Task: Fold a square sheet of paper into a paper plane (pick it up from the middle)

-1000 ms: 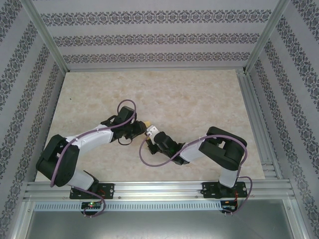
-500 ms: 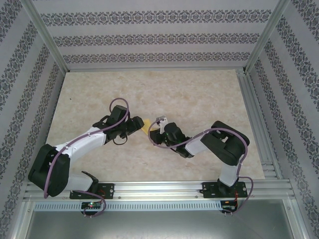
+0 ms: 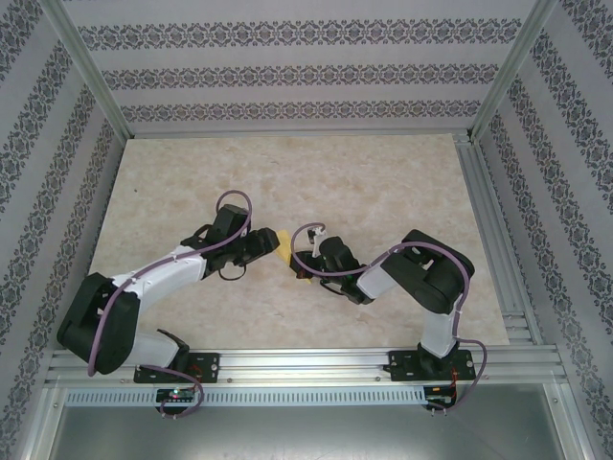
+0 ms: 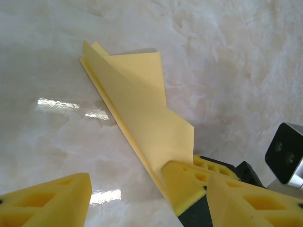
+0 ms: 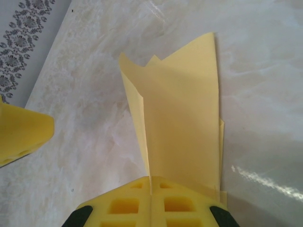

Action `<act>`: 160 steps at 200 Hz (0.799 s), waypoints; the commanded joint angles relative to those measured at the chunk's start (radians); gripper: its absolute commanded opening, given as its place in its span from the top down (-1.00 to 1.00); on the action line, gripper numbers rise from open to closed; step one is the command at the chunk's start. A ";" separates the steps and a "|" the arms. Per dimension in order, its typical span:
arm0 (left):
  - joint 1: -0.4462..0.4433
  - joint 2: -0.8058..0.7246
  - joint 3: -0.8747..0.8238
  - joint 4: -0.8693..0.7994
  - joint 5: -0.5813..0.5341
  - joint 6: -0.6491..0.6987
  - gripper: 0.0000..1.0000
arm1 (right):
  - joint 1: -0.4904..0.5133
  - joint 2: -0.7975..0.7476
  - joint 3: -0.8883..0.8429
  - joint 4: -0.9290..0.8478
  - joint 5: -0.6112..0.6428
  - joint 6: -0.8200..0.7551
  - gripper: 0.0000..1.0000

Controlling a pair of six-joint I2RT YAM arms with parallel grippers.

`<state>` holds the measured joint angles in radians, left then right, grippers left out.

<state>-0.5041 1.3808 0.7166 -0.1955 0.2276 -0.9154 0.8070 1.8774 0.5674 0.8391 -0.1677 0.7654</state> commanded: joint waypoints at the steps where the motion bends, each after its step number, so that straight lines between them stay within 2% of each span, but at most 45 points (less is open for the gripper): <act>1: 0.007 0.025 -0.012 0.066 0.039 0.045 -0.29 | -0.018 0.003 -0.017 0.020 -0.006 0.072 1.00; 26: 0.006 0.049 -0.012 0.102 0.064 0.055 -0.24 | -0.024 0.002 -0.024 0.011 0.004 0.093 1.00; 102: -0.006 0.159 0.012 0.211 0.147 0.080 0.12 | -0.035 0.019 -0.052 0.043 0.011 0.157 1.00; 160: -0.012 0.233 0.032 0.268 0.181 0.094 0.32 | -0.044 0.045 -0.072 0.076 0.013 0.189 1.00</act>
<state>-0.5068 1.5867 0.7147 -0.0071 0.3729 -0.8486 0.7757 1.8912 0.5163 0.9020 -0.1665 0.9337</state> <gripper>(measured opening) 0.356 0.049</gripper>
